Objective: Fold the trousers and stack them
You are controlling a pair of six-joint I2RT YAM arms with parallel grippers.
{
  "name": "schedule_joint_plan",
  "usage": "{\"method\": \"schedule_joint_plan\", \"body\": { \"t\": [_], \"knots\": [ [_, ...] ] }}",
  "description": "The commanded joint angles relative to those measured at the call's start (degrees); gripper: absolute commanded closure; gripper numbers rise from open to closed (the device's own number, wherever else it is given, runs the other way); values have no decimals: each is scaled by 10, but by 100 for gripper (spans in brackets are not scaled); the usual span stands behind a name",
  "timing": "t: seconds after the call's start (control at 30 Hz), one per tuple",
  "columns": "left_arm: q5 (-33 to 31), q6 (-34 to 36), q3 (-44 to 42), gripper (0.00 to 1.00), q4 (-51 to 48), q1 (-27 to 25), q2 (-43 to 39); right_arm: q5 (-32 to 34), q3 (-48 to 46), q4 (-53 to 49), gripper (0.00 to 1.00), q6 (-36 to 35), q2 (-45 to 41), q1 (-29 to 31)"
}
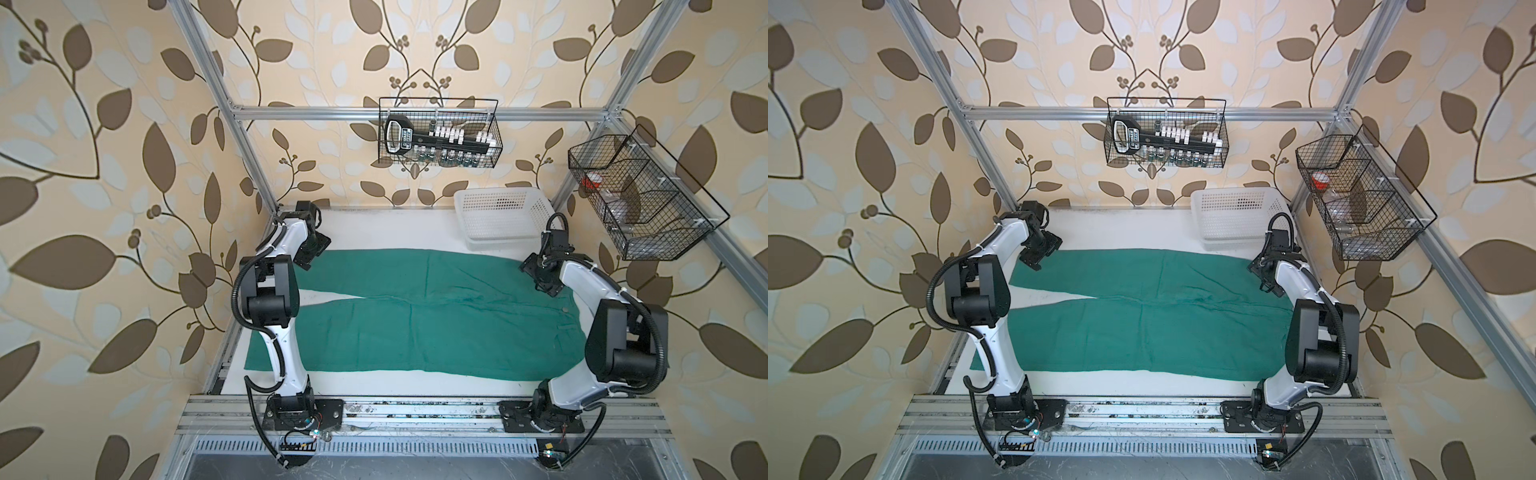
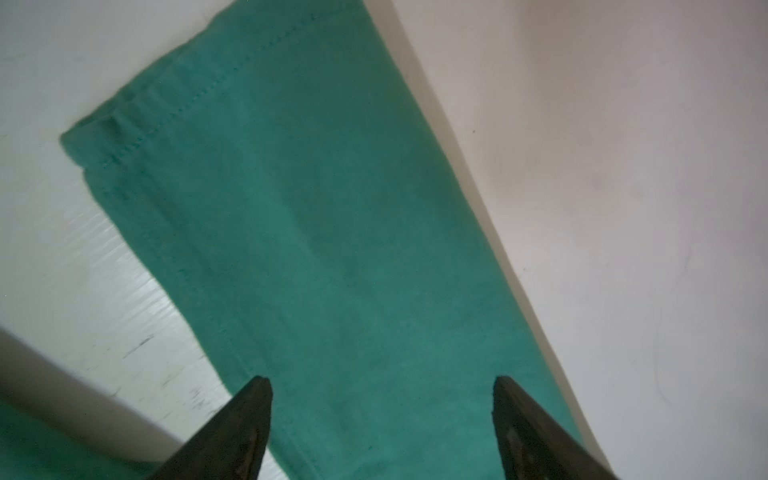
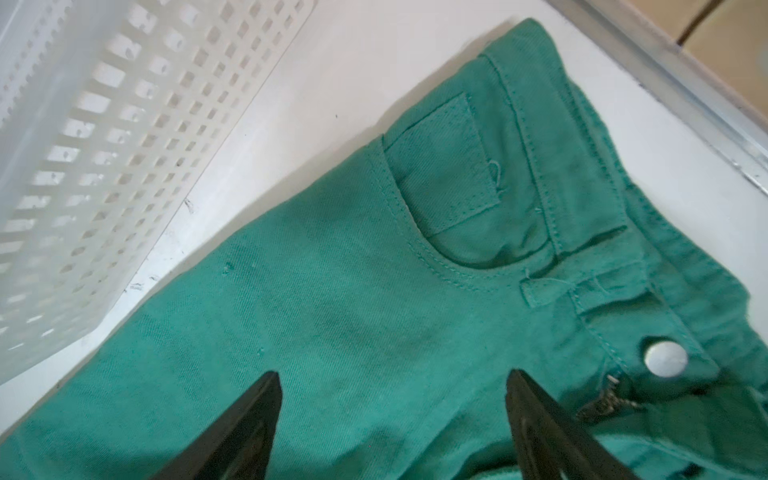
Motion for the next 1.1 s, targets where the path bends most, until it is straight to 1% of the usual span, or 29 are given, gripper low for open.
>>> {"method": "schedule_joint_plan", "body": {
  "t": [0.0,0.07,0.13,0.17,0.23,0.27,0.43,0.6,0.67,0.9,1.0,1.07],
  "knots": [
    [-30,-47,72,18,-59,11,39,2,26,-5,14,-9,21,6],
    [-45,-61,109,19,-78,19,70,5,33,-8,14,-11,29,3],
    [-40,-69,139,21,-83,31,97,6,38,-10,14,-16,33,1],
    [-47,-67,152,21,-82,33,107,6,41,-12,14,-18,33,1],
    [-67,-63,175,24,-91,37,128,6,44,-15,13,-23,36,-1],
    [-69,-60,200,25,-94,40,137,5,45,-16,13,-25,37,-1],
    [-75,-41,235,33,-93,48,171,-5,46,-17,13,-27,40,-16],
    [-78,-18,300,38,-116,52,220,-9,56,-23,13,-30,47,-18],
    [-74,-11,306,41,-112,52,228,-11,59,-23,13,-27,50,-19],
    [-54,2,306,57,-103,52,239,-3,83,-29,12,-23,65,-19],
    [-42,4,285,67,-98,52,232,3,103,-33,11,-16,77,-17],
    [-37,5,251,77,-78,55,219,13,118,-43,10,-11,89,-17]
  ]
}}
